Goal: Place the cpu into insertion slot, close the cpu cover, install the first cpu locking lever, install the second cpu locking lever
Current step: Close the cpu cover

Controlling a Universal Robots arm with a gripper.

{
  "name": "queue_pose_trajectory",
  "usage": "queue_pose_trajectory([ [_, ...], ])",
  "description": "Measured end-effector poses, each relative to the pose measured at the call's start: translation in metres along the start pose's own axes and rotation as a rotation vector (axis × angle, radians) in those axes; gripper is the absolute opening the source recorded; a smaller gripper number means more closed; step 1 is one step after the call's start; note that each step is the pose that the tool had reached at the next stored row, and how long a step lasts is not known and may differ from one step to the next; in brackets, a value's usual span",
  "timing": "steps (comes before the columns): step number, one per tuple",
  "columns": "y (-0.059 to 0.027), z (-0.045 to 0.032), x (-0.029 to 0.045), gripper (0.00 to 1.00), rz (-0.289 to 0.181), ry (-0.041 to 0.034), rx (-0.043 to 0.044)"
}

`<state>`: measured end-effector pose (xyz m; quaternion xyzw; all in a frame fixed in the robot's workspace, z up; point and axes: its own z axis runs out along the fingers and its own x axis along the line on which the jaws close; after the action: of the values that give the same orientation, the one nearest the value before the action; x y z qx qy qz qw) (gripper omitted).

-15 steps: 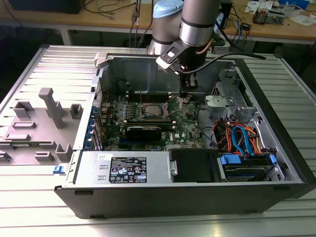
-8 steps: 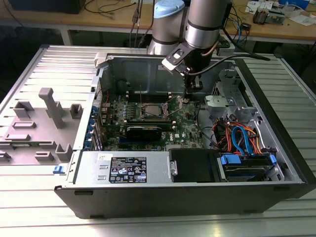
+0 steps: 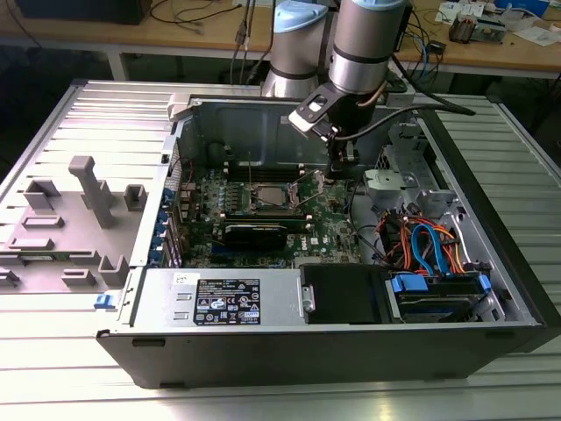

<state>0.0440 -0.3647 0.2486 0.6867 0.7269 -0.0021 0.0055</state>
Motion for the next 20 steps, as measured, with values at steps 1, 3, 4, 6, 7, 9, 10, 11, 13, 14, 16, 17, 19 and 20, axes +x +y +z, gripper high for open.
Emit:
queue_pose_trajectory([
  [1,0.0003,0.0020,0.0000,0.11,0.000,-0.0002,0.0000],
  [3,0.0004,0.0067,-0.0001,0.11,0.000,-0.0006,0.0000],
  [4,0.0004,0.0076,-0.0001,0.11,0.000,-0.0012,0.0008],
  [6,-0.0004,0.0089,0.0000,0.11,0.000,-0.0031,0.0023],
  [7,-0.0009,0.0091,0.0000,0.11,0.000,-0.0033,0.0024],
  [9,-0.0025,0.0093,0.0000,0.11,0.000,-0.0033,0.0024],
  [10,-0.0026,0.0093,0.0001,0.11,0.000,-0.0031,0.0023],
  [11,-0.0028,0.0093,0.0001,0.11,0.000,-0.0031,0.0023],
  [13,-0.0032,0.0093,0.0001,0.11,0.000,-0.0032,0.0024],
  [14,-0.0034,0.0093,0.0001,0.11,0.000,-0.0032,0.0023],
  [16,-0.0037,0.0093,0.0001,0.11,0.000,-0.0032,0.0023],
  [17,-0.0040,0.0093,0.0001,0.11,0.000,-0.0031,0.0024],
  [19,-0.0051,0.0093,0.0002,0.11,0.000,-0.0031,0.0024],
  [20,-0.0059,0.0093,0.0003,0.11,0.000,-0.0031,0.0023],
])
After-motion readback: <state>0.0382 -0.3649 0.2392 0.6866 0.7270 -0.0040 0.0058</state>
